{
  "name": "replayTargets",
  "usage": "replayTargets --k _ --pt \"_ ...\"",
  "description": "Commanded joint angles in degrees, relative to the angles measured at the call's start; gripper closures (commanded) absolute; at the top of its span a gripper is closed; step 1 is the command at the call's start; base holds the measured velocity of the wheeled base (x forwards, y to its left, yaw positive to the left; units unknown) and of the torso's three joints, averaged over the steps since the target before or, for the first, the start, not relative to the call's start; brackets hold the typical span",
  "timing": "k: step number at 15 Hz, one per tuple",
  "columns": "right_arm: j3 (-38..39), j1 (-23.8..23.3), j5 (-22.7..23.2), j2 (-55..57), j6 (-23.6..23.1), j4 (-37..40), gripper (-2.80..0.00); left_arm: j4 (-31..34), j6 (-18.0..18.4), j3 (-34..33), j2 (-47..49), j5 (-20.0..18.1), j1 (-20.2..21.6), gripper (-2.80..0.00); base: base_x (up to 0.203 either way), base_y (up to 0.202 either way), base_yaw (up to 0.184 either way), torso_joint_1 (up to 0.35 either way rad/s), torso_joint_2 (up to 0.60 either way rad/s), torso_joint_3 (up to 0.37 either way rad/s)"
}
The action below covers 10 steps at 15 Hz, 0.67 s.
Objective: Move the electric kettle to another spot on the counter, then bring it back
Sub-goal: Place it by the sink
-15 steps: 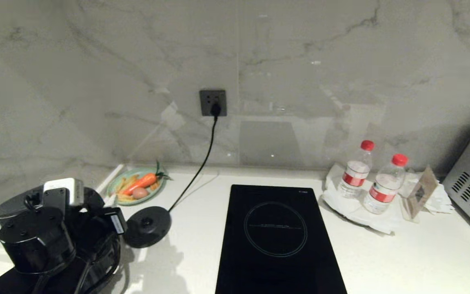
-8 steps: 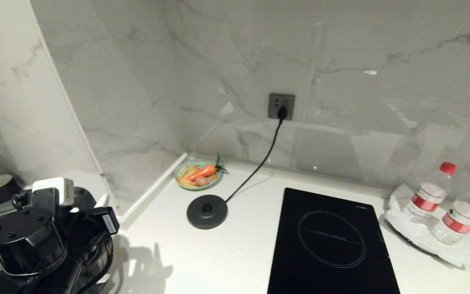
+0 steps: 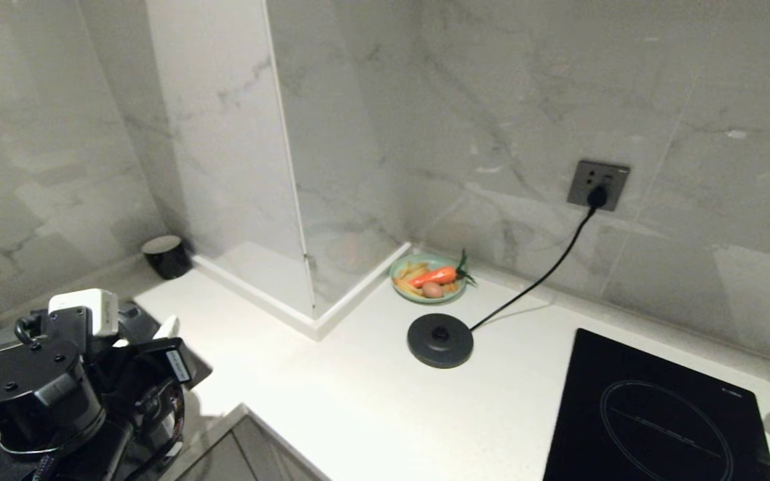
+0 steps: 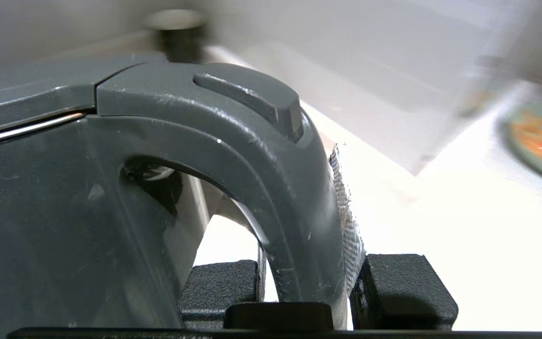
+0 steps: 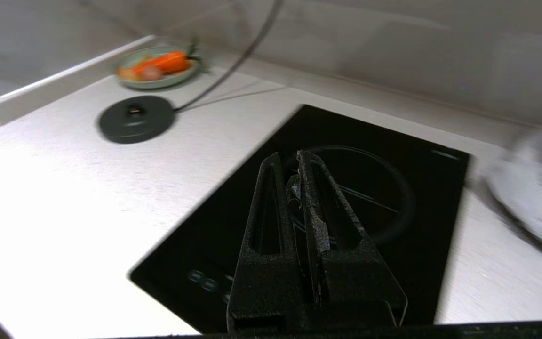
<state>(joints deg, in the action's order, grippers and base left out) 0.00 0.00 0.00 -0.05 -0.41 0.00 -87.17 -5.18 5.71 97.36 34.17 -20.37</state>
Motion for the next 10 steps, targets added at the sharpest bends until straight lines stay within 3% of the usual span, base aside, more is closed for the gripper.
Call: replayTargets --k 1,10 --pt "0.0 0.0 0.0 0.0 0.0 0.0 0.00 -0.5 -0.1 -0.1 -0.3 0.2 0.0 0.00 -0.003 -0.004 0.151 0.016 -0.01 -0.002" --pt "0.0 0.0 0.0 0.0 0.0 0.0 0.00 -0.5 0.0 -0.1 -0.2 0.2 0.0 0.00 -0.003 -0.009 0.164 0.007 0.00 0.001"
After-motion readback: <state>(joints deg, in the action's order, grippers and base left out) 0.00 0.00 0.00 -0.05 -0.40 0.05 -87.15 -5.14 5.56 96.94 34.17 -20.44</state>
